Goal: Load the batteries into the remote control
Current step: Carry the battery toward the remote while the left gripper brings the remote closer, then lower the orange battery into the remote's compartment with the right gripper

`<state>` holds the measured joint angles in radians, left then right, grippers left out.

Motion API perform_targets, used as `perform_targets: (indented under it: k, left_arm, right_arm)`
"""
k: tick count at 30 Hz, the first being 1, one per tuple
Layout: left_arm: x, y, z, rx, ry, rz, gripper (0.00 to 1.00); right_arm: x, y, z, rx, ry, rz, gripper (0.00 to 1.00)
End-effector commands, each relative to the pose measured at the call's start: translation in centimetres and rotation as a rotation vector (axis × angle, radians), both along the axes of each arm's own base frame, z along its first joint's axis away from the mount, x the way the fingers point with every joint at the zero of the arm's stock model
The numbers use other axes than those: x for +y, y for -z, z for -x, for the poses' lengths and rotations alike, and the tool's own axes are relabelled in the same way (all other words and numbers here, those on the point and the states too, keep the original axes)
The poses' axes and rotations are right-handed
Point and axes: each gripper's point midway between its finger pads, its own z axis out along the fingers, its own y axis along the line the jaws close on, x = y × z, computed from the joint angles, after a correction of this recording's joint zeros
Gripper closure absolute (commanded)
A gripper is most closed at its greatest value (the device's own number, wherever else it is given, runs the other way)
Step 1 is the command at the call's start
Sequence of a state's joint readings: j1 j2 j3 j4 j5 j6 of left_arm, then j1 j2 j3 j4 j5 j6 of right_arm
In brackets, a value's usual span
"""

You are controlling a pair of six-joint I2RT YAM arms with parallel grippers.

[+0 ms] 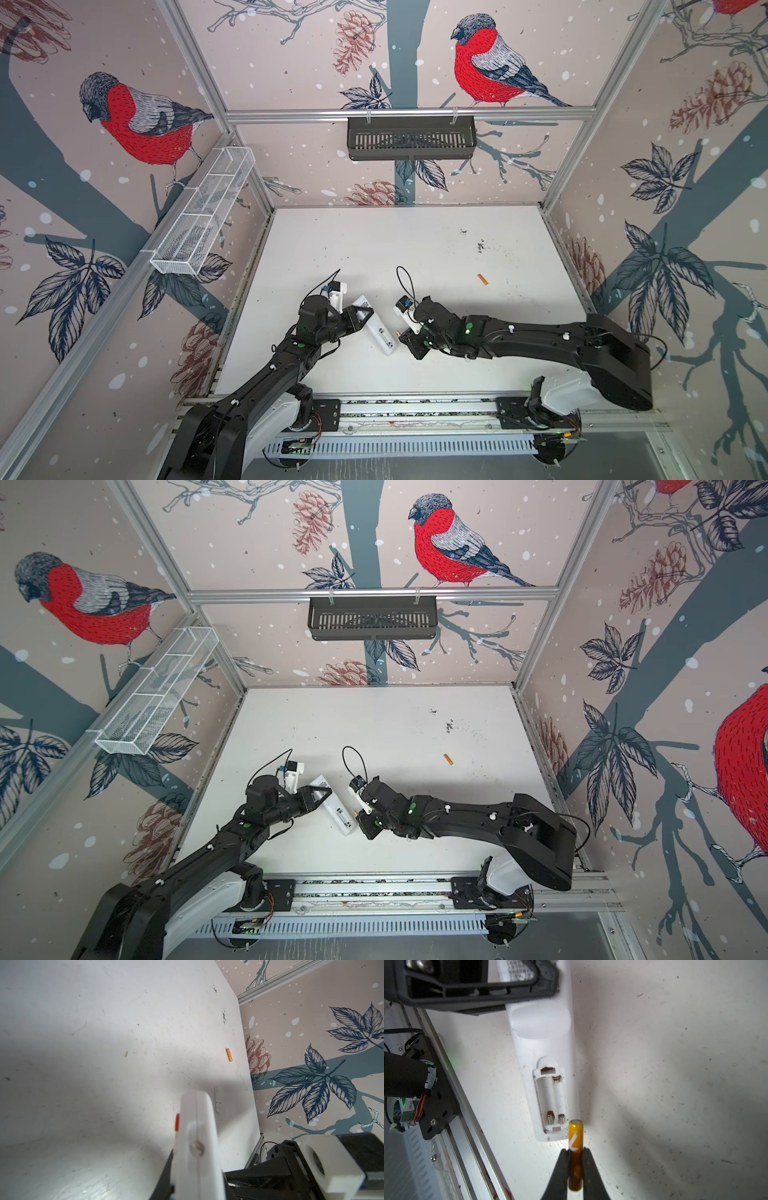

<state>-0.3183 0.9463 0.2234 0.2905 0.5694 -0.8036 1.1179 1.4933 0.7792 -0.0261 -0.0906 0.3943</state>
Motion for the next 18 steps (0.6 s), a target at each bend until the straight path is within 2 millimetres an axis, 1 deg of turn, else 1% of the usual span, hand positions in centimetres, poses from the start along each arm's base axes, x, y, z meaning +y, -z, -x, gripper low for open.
perform_targets:
  k: [1, 5, 9, 13, 18]
  left_arm:
    - [0.3, 0.5, -0.2, 0.013, -0.013, -0.034, 1.0]
    - [0.8, 1.5, -0.3, 0.047, -0.033, -0.069, 1.0]
    - [1.0, 2.5, -0.3, 0.083, -0.039, -0.095, 1.0]
    - [1.5, 3.6, -0.3, 0.137, -0.063, -0.135, 1.0]
    - [1.9, 4.0, -0.5, 0.159, -0.078, -0.16, 1.0]
  right_arm:
    - [1.6, -0.6, 0.0, -0.001, -0.027, -0.04, 0.86]
    - [2.3, 0.1, 0.0, 0.03, -0.037, -0.03, 0.85]
    - [3.1, 0.7, 0.4, 0.062, -0.057, -0.022, 0.85]
    - [3.6, 1.8, 0.1, 0.087, -0.043, 0.006, 0.85]
    - [3.9, 2.4, -0.3, 0.111, -0.023, 0.017, 0.85]
